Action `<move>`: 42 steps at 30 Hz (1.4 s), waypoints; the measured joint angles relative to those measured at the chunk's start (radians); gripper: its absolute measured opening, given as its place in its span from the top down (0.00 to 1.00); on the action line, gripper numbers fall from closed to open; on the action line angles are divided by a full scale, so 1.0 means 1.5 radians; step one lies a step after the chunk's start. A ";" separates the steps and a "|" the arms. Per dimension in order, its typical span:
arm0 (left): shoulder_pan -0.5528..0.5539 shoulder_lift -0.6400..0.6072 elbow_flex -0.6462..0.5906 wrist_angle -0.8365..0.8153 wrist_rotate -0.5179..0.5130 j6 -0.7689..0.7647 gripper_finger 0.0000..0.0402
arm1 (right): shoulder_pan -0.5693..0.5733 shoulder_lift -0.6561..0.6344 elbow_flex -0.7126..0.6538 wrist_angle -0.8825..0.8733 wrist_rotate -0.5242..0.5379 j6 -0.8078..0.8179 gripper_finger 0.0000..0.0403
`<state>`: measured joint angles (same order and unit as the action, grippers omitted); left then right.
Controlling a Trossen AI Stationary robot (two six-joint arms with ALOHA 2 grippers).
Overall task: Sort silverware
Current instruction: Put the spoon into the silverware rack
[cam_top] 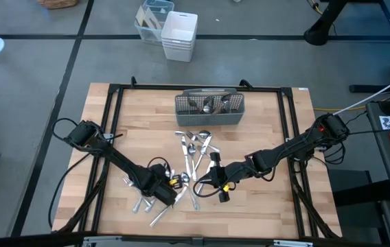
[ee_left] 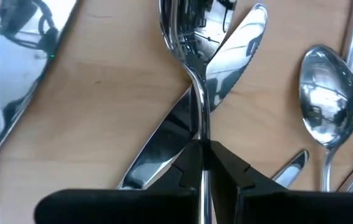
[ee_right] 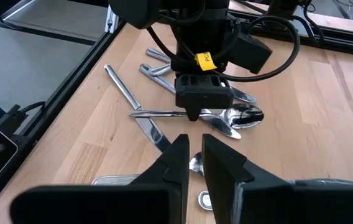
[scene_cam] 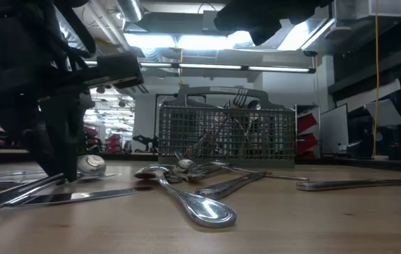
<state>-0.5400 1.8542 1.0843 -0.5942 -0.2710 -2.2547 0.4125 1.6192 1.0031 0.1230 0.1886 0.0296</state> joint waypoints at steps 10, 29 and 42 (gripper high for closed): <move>-0.001 -0.042 -0.002 0.014 -0.019 0.071 1.00 | 0.000 -0.028 0.000 -0.014 0.001 0.000 0.88; 0.107 -0.189 0.000 0.232 -0.384 0.631 1.00 | 0.000 -0.221 0.000 -0.320 0.114 0.157 0.88; 0.415 -0.191 0.001 0.697 -0.162 1.290 1.00 | 0.000 -0.259 0.000 -0.436 0.106 0.327 0.88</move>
<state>0.0825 1.5681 1.0859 0.4514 -0.5145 -0.3195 0.4126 1.2312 1.0027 -0.5312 0.3481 0.5201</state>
